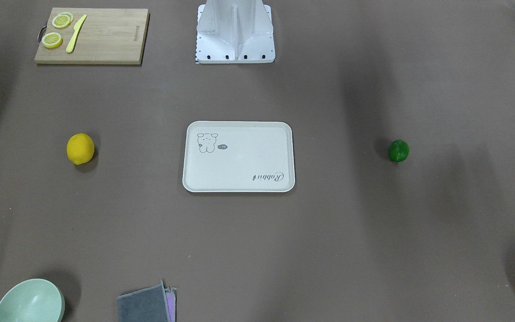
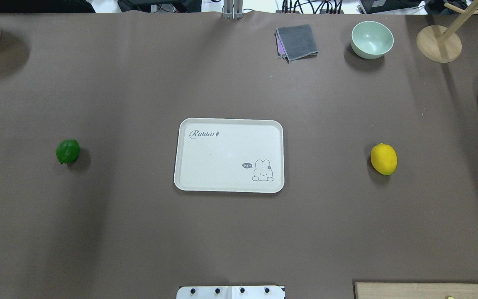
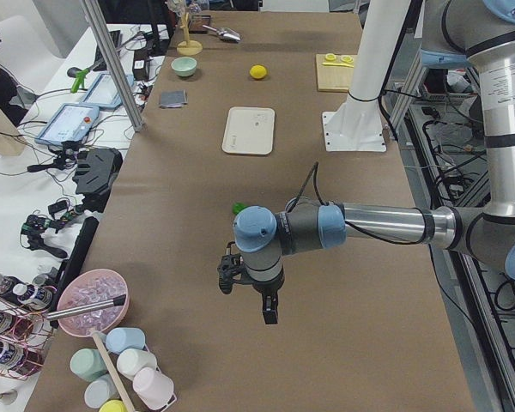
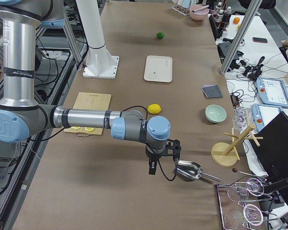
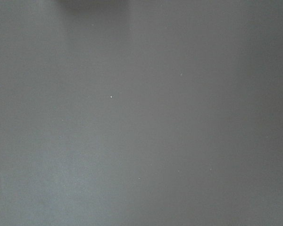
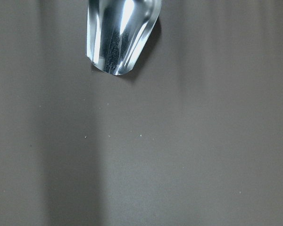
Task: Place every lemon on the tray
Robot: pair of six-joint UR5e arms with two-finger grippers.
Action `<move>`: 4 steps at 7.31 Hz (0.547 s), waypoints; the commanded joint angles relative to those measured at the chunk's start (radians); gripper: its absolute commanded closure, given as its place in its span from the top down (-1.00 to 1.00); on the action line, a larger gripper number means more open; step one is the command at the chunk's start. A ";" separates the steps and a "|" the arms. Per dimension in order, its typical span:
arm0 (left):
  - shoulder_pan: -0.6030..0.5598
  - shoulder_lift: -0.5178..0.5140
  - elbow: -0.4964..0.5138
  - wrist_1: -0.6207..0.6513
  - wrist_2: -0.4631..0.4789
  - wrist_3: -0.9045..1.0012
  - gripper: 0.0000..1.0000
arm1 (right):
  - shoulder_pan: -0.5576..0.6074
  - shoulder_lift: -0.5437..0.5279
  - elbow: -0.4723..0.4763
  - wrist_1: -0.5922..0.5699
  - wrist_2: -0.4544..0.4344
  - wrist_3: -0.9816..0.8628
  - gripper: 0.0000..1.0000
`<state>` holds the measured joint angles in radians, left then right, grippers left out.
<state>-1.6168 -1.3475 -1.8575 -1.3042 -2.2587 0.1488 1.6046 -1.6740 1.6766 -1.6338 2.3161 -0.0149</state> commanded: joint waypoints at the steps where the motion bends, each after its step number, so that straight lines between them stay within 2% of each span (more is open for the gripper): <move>1: 0.000 0.004 0.001 0.002 0.001 -0.002 0.96 | 0.000 0.005 0.006 0.002 -0.007 0.001 0.98; 4: 0.003 0.030 -0.060 -0.001 0.005 -0.006 0.96 | 0.000 0.008 0.017 0.000 -0.001 0.006 0.98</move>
<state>-1.6163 -1.3356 -1.8813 -1.3047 -2.2544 0.1467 1.6045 -1.6678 1.6848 -1.6325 2.3096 -0.0111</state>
